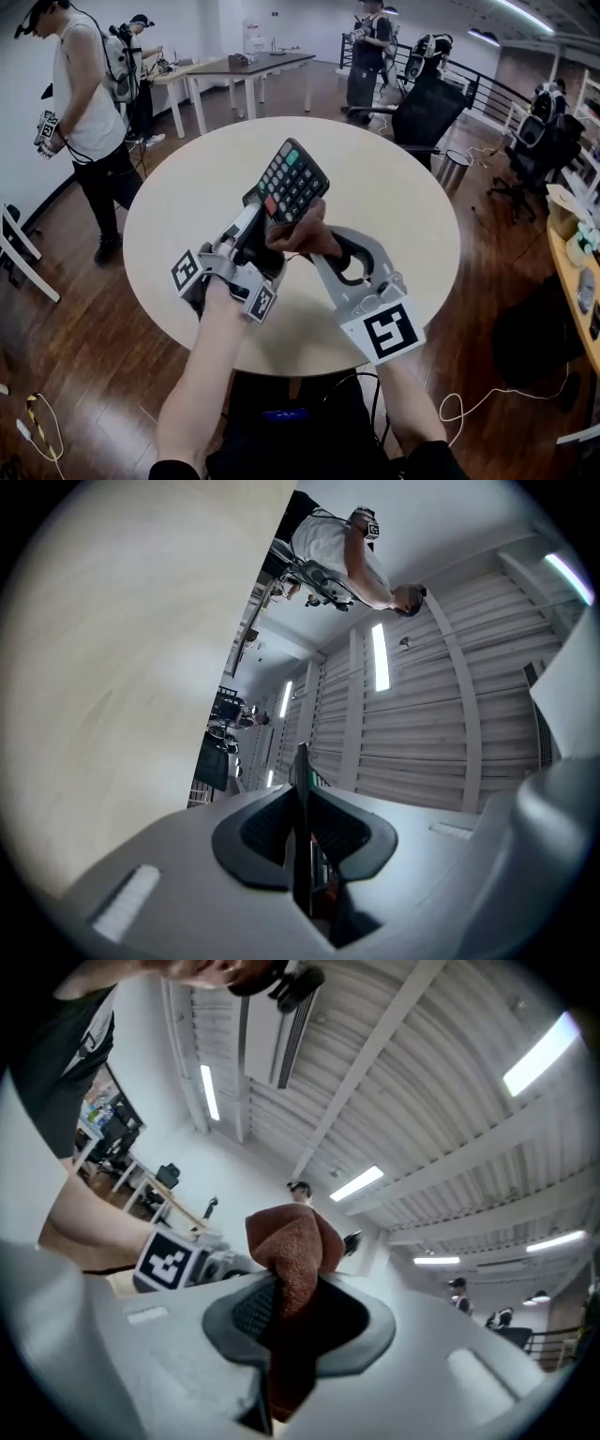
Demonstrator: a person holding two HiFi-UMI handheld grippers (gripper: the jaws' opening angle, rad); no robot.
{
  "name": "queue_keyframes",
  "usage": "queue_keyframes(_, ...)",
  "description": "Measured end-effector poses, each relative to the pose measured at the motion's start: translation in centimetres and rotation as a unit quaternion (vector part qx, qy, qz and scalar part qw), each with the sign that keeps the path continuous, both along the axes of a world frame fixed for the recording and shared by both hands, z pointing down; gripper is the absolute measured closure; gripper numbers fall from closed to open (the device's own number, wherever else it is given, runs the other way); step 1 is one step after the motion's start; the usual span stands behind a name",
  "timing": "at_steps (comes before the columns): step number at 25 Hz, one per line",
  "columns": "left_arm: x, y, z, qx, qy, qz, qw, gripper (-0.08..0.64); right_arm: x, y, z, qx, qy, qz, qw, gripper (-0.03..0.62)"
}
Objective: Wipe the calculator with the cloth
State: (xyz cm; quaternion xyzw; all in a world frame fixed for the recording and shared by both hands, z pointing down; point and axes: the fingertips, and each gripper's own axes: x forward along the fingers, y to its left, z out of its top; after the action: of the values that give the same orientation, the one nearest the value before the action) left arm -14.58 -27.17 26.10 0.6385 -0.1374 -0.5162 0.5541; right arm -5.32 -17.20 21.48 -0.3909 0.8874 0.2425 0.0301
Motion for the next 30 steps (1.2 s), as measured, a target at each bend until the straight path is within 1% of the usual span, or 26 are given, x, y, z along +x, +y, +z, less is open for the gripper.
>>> queue_keyframes(1, 0.0, 0.0, -0.1, 0.001, 0.002, 0.000, 1.0000, 0.505, 1.3, -0.1, -1.4, 0.013, -0.023, 0.021, 0.999, 0.528)
queue_keyframes(2, 0.0, 0.1, -0.2, 0.002, 0.004, 0.000, 1.0000, 0.505, 2.1, -0.1, -2.4, 0.030, -0.033, 0.035, 0.998, 0.528)
queue_keyframes(3, 0.0, 0.1, -0.2, 0.003, 0.007, 0.001, 1.0000, 0.505, 2.5, -0.2, -3.1, 0.045, -0.034, 0.043, 0.997, 0.528)
queue_keyframes(4, 0.1, 0.2, -0.3, 0.005, 0.010, 0.002, 0.9999, 0.505, 2.2, -0.2, -3.4, 0.056, -0.026, 0.043, 0.997, 0.528)
queue_keyframes(6, 0.2, 0.4, -0.5, 0.008, 0.015, 0.004, 0.9998, 0.505, 0.5, -0.4, -2.6, 0.061, 0.004, 0.030, 0.998, 0.528)
queue_keyframes(9, 0.0, 0.6, -1.0, 0.010, 0.025, -0.002, 0.9996, 0.505, -2.6, -0.3, 0.3, 0.036, 0.056, 0.005, 0.998, 0.528)
queue_keyframes(12, -0.1, 0.8, -1.4, 0.017, 0.017, -0.011, 0.9996, 0.505, -4.3, 0.2, 2.9, -0.002, 0.091, -0.029, 0.995, 0.528)
queue_keyframes(14, -0.1, 0.7, -1.3, 0.019, 0.005, -0.012, 0.9997, 0.505, -5.1, 0.4, 4.2, -0.016, 0.117, -0.049, 0.992, 0.528)
queue_keyframes(17, -0.1, 0.2, -0.4, 0.007, 0.003, -0.007, 0.9999, 0.505, -4.8, 0.3, 4.5, -0.021, 0.133, -0.059, 0.989, 0.528)
queue_keyframes(18, -0.1, 0.1, -0.3, 0.003, 0.005, -0.006, 1.0000, 0.505, -4.2, 0.2, 4.0, -0.017, 0.127, -0.055, 0.990, 0.528)
queue_keyframes(19, -0.1, 0.1, -0.1, -0.001, 0.006, -0.006, 1.0000, 0.505, -3.3, 0.2, 3.1, -0.011, 0.107, -0.048, 0.993, 0.528)
queue_keyframes(21, -0.2, 0.1, 0.0, -0.003, 0.009, -0.006, 0.9999, 0.505, -0.5, -0.1, 0.4, -0.011, 0.030, -0.017, 0.999, 0.528)
queue_keyframes(22, -0.2, 0.1, -0.1, -0.001, 0.010, -0.005, 0.9999, 0.505, 1.3, -0.5, -1.2, -0.008, -0.005, 0.006, 1.000, 0.528)
queue_keyframes(23, -0.1, 0.1, -0.2, 0.001, 0.011, -0.003, 0.9999, 0.505, 3.0, -0.7, -2.8, 0.006, -0.027, 0.030, 0.999, 0.528)
queue_keyframes(24, -0.1, 0.1, -0.2, 0.003, 0.012, -0.002, 0.9999, 0.505, 4.4, -0.9, -4.4, 0.030, -0.040, 0.048, 0.998, 0.528)
queue_keyframes(26, 0.0, 0.2, -0.3, 0.004, 0.013, 0.001, 0.9999, 0.505, 5.8, -0.9, -6.9, 0.074, -0.048, 0.065, 0.994, 0.528)
queue_keyframes(27, 0.0, 0.2, -0.3, 0.004, 0.014, 0.002, 0.9999, 0.505, 5.6, -1.0, -7.4, 0.080, -0.045, 0.064, 0.994, 0.528)
queue_keyframes(30, 0.1, 0.3, -0.4, 0.003, 0.017, 0.005, 0.9998, 0.505, 2.8, -1.3, -6.3, 0.067, -0.014, 0.041, 0.997, 0.528)
